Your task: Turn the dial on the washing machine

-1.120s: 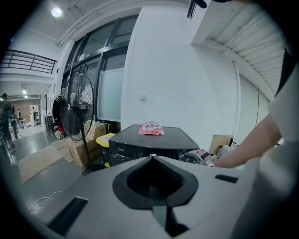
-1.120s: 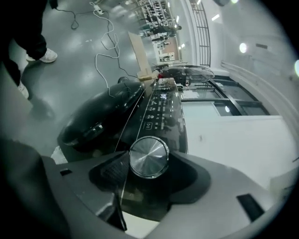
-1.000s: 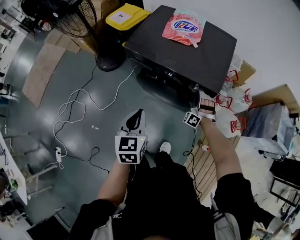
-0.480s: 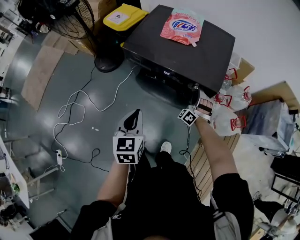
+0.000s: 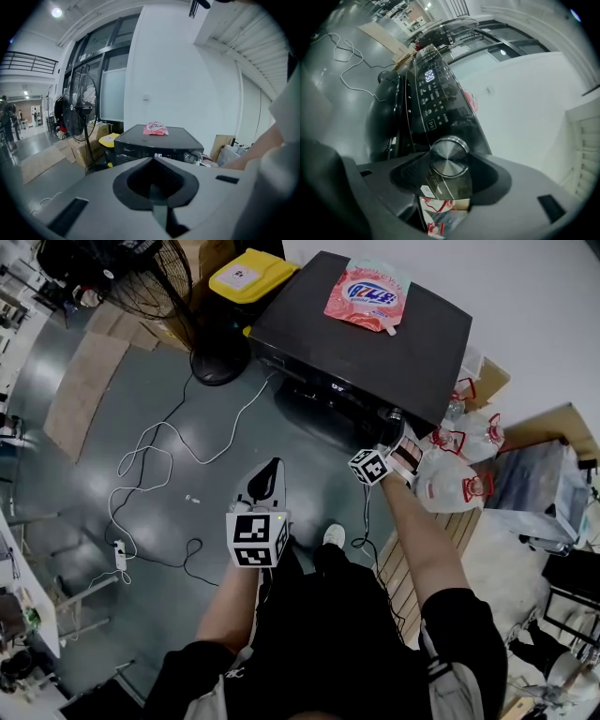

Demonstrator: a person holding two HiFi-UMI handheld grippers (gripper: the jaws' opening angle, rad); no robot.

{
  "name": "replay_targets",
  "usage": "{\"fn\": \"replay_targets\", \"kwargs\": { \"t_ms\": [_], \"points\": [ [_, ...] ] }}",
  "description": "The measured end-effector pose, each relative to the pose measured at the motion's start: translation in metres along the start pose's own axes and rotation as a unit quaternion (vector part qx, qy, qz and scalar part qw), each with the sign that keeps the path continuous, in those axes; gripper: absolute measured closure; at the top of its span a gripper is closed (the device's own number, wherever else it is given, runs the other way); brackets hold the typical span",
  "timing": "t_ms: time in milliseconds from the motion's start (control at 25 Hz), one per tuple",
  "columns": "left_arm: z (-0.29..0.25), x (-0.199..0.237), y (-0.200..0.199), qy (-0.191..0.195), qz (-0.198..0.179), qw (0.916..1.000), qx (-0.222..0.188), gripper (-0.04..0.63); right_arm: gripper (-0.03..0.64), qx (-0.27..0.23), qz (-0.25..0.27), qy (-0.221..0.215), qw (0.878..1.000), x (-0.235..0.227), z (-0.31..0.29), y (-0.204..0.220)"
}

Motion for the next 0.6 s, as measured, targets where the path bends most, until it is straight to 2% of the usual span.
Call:
{"fn": "replay_targets", "kwargs": {
  "t_ms": [160,360,600],
  "points": [
    [0.0,-0.001,-0.003,0.003,-0.001,1.0,-0.003,0.583,0.347,-0.003,-0.061,-0.023,0.998,-0.001,0.001,0.0],
    [0.001,-0.001,-0.009,0.001,-0.001,1.0,-0.008,0.583,0.351,0.007,-0.146,-0.056,0.988,-0.006,0.001,-0.004],
    [0.002,-0.003,-0.012,0.0,-0.003,0.9999,-0.013,0.583,0.353,0.008,-0.151,-0.059,0.987,-0.006,0.001,-0.003]
  ]
}}
Point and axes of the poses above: the fingertips, and each gripper's own axes: z backward along the fingers, x to its left, y out of its underside, the point moved 1 cm from there along z, backward along the fingers, and after that the axes turned 14 degrees about z, right-handed, at the moved point
